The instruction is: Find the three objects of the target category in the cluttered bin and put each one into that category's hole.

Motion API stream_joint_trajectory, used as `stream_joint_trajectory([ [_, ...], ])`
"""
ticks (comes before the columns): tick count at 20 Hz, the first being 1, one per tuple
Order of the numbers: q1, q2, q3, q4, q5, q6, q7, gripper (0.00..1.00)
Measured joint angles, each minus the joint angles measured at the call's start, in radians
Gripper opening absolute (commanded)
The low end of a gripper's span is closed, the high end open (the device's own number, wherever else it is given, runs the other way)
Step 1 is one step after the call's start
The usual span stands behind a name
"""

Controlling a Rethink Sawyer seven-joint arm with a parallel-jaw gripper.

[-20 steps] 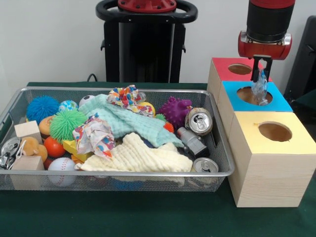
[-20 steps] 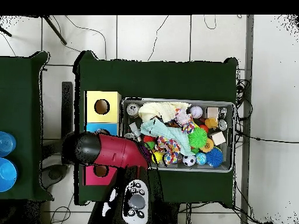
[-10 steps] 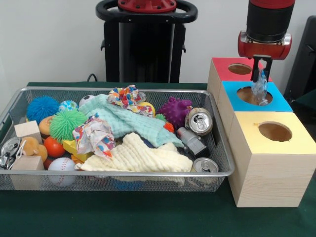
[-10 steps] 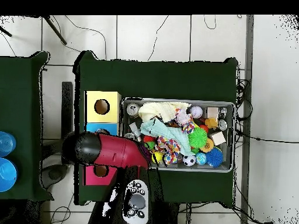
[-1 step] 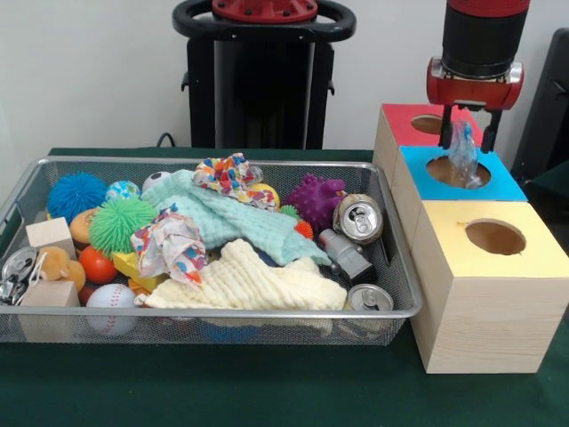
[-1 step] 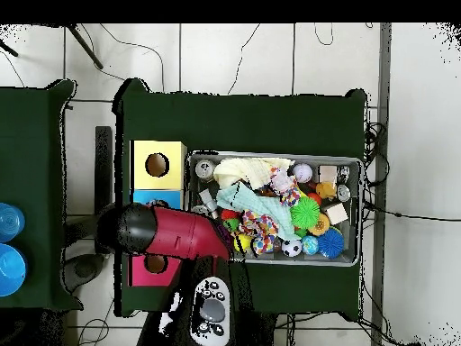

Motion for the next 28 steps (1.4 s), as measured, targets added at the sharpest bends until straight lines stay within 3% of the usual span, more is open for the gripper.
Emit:
stream_joint_trajectory([
  [8,-0.022,0.032,0.001,0.001,0.001,-0.062,0.000,1.00],
  [18,-0.022,0.027,0.002,0.001,0.000,-0.064,0.000,1.00],
  [28,-0.023,-0.051,0.001,0.006,0.000,0.010,0.000,1.00],
])
